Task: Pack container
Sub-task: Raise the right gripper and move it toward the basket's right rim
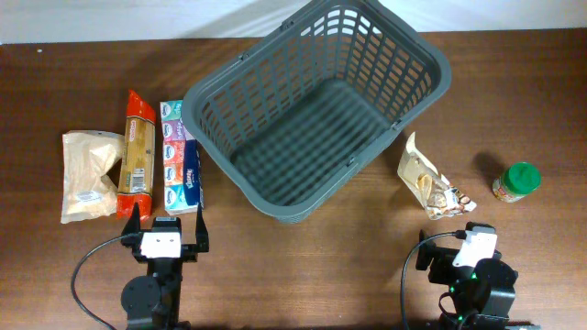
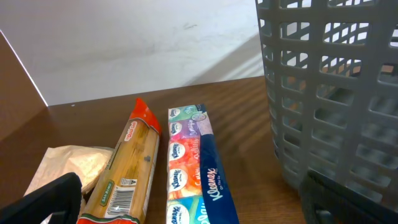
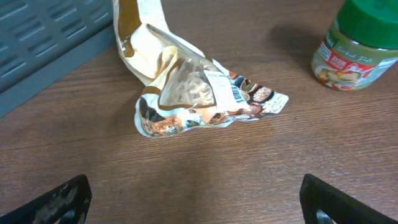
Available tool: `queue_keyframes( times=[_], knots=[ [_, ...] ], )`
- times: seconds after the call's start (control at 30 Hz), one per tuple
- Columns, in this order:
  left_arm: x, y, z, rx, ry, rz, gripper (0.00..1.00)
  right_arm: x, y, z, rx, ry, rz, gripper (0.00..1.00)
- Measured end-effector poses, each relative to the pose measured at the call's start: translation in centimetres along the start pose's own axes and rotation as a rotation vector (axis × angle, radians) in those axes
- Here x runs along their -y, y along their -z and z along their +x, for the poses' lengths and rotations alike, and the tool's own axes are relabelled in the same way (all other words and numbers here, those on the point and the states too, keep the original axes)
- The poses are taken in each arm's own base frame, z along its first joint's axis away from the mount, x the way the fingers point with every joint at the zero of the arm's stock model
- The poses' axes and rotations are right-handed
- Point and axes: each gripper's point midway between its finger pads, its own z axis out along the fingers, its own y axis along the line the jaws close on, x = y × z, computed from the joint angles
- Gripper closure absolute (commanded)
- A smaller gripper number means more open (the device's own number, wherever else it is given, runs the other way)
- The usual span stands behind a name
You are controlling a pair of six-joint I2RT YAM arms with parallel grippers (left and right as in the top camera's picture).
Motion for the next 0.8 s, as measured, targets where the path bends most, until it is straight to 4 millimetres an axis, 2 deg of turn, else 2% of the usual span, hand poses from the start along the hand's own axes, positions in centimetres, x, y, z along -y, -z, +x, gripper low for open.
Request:
queue_keyframes(
  times=[0.2, 0.3, 0.4, 0.53, 0.6, 0.7, 0.8],
  knots=[
    [0.0, 0.0, 0.0, 0.0, 0.0, 0.0, 0.01, 0.1, 0.0, -0.1, 0.005, 0.001, 0.005, 0.01],
    [0.0, 0.0, 0.0, 0.0, 0.0, 0.0, 0.01, -0.3, 0.0, -1.2, 0.048, 0.002, -0.015, 0.01],
    [0.0, 0.0, 0.0, 0.0, 0.0, 0.0, 0.01, -1.1, 0.4, -4.7, 0.193, -0.024, -0.061, 0.01],
    [0.0, 0.0, 0.0, 0.0, 0.0, 0.0, 0.01, -2.0, 2.2, -10.0, 0.415, -0.125, -0.14, 0.01],
    [0.0, 0.0, 0.0, 0.0, 0.0, 0.0, 0.01, -2.3, 3.0, -11.6, 0.481, -0.174, -0.173, 0.01],
    [0.0, 0.0, 0.0, 0.001, 0.0, 0.0, 0.01, -2.6, 3.3, -12.0, 0.49, -0.237, -0.209, 0.01],
    [0.0, 0.0, 0.0, 0.001, 0.0, 0.0, 0.01, -3.4, 2.9, -11.0, 0.431, -0.302, -0.265, 0.01]
  ],
)
